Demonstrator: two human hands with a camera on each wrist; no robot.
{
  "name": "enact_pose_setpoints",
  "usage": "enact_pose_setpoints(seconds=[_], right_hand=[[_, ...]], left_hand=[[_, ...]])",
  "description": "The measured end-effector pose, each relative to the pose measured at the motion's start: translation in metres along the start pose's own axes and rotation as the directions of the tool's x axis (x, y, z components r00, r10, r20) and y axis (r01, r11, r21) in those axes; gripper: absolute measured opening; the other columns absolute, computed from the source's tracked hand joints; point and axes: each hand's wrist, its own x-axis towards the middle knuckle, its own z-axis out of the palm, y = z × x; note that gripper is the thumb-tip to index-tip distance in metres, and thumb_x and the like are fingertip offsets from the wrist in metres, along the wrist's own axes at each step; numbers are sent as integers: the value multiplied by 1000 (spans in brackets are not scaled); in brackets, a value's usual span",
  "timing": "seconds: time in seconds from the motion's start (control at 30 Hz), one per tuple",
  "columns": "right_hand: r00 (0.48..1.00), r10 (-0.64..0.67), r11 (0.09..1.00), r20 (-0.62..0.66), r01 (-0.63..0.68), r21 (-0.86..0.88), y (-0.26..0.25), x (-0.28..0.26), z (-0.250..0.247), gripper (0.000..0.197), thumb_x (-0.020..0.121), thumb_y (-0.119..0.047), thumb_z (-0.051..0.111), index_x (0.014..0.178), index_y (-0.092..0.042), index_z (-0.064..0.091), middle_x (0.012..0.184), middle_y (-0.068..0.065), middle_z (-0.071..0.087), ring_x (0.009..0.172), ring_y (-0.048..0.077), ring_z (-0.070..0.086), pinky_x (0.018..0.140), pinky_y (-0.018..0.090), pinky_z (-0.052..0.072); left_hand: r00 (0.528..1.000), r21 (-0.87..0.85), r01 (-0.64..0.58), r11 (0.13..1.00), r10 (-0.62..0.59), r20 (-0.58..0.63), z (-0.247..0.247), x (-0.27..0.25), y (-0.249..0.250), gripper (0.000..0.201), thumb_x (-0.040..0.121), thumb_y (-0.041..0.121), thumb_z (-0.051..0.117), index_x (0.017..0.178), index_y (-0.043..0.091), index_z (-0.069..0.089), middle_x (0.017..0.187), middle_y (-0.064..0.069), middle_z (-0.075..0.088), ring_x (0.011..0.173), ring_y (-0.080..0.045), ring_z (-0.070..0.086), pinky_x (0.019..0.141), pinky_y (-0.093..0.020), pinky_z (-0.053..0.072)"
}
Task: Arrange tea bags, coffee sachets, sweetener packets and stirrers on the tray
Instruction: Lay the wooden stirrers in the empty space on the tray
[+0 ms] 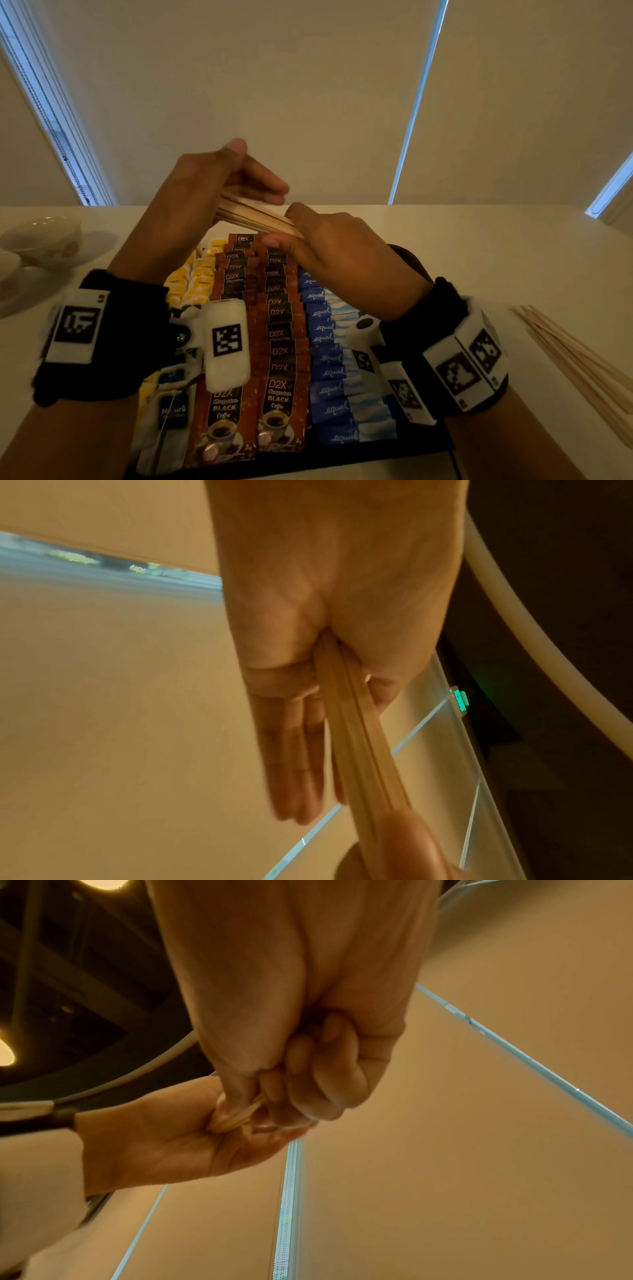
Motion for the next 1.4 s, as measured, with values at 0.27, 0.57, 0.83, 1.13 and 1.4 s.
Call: enact_pose_setpoints(seconds=[0.27, 0.57, 0.83, 1.13, 1.4], right_hand=[[998, 45, 998, 40, -43, -47, -1, -2, 0, 45, 94, -51, 35, 114, -12, 47, 76, -5, 48, 64, 16, 48, 59, 30, 38], [998, 46, 988, 51, -38, -150, -24, -6, 29, 44, 100, -38, 35, 131, -7, 33, 109, 8, 58, 82, 21, 59, 62, 28, 37], [775, 507, 854, 376, -512, -96, 28, -39, -27, 34, 103, -20, 27, 70, -24, 31, 71, 1, 44, 55, 14, 45, 51, 22, 41], [420, 760, 612, 496, -718, -330, 82, -51, 1, 35, 100, -5, 30, 128, 7, 48, 134, 20, 50, 118, 28, 50, 92, 26, 37], [293, 831, 458, 473, -843, -282, 88, -48, 17, 35, 99, -5, 33, 126, 6, 51, 132, 20, 51, 123, 30, 48, 96, 28, 37]], left_hand=[[996, 478, 26, 878, 20, -90, -3, -2, -2, 50, 95, 36, 48, 60, 5, 65, 54, -20, 53, 46, -14, 45, 51, -21, 34], [998, 545, -48, 837, 12, 69, -3, -1, -3, 49, 92, 32, 53, 63, -4, 68, 59, -22, 63, 57, -31, 59, 51, -14, 37], [980, 443, -29, 896, -61, 187, -4, -3, 2, 46, 89, 59, 29, 92, 31, 65, 64, 1, 66, 48, -4, 53, 54, -25, 37], [978, 420, -38, 907, -53, 203, -8, -3, -1, 47, 86, 64, 24, 94, 34, 59, 66, 0, 65, 47, -2, 51, 51, -23, 36], [977, 446, -13, 895, -85, 198, -13, -2, -3, 49, 85, 64, 22, 96, 33, 58, 67, 1, 64, 48, 6, 53, 55, -25, 34]])
